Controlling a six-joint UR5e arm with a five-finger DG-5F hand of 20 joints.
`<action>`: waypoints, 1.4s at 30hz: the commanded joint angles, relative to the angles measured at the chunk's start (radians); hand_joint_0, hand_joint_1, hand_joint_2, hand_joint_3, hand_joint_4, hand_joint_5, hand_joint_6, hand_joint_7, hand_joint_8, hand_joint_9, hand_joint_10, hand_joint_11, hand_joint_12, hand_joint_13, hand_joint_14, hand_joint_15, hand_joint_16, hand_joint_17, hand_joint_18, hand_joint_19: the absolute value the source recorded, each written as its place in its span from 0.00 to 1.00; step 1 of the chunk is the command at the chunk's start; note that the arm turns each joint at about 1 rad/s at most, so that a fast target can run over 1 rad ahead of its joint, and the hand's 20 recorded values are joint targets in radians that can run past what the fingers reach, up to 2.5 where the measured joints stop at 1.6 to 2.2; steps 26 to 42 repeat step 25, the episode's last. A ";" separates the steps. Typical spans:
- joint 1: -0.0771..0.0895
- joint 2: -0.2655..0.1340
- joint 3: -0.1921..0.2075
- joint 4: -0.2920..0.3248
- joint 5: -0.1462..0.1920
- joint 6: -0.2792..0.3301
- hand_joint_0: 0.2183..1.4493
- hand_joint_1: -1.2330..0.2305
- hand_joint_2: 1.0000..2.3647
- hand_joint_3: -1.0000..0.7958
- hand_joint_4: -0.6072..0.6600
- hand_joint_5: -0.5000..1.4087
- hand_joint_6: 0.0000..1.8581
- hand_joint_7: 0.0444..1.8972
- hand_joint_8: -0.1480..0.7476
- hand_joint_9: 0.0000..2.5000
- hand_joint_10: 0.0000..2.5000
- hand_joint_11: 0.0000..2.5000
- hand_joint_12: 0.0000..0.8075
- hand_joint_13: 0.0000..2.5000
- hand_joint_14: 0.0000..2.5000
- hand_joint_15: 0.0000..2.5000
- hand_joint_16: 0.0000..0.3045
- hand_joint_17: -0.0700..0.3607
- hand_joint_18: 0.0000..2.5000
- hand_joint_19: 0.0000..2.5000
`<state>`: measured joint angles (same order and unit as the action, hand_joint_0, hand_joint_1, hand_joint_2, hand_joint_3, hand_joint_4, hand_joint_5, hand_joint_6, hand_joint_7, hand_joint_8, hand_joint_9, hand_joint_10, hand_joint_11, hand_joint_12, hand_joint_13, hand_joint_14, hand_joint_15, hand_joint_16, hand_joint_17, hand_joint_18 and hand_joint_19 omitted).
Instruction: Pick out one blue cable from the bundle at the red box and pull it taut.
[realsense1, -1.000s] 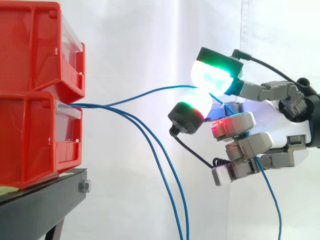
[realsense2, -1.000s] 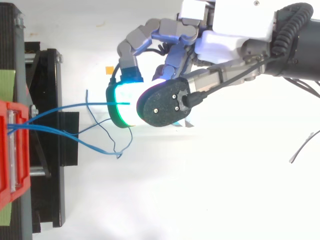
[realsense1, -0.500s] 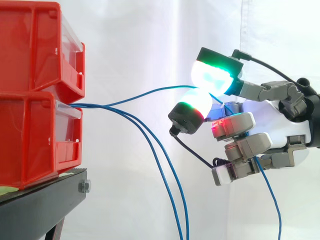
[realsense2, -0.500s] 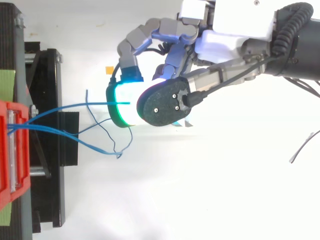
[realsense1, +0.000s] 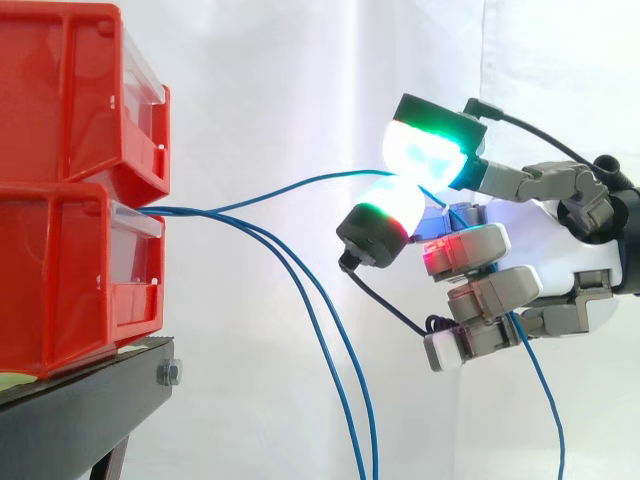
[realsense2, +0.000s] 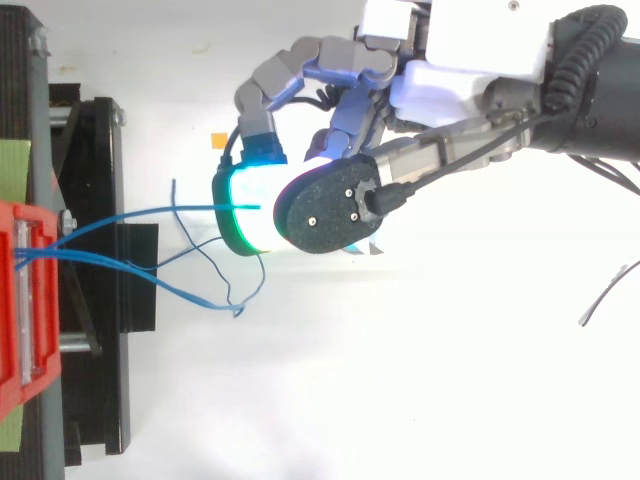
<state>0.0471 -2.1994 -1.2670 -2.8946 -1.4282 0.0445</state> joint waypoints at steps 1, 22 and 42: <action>-0.001 0.000 0.000 0.000 0.000 0.000 0.45 0.32 0.01 0.35 0.20 0.15 0.52 0.65 0.32 0.50 0.01 0.50 0.28 0.52 0.01 0.53 0.13 0.38 0.27 0.31; 0.000 0.000 0.000 0.000 0.000 0.000 0.44 0.31 0.01 0.36 0.22 0.15 0.52 0.65 0.33 0.50 0.01 0.49 0.29 0.51 0.01 0.50 0.13 0.36 0.26 0.30; -0.001 0.000 0.000 0.000 0.000 0.000 0.44 0.31 0.01 0.36 0.23 0.15 0.52 0.64 0.33 0.50 0.01 0.48 0.29 0.51 0.01 0.50 0.13 0.37 0.25 0.30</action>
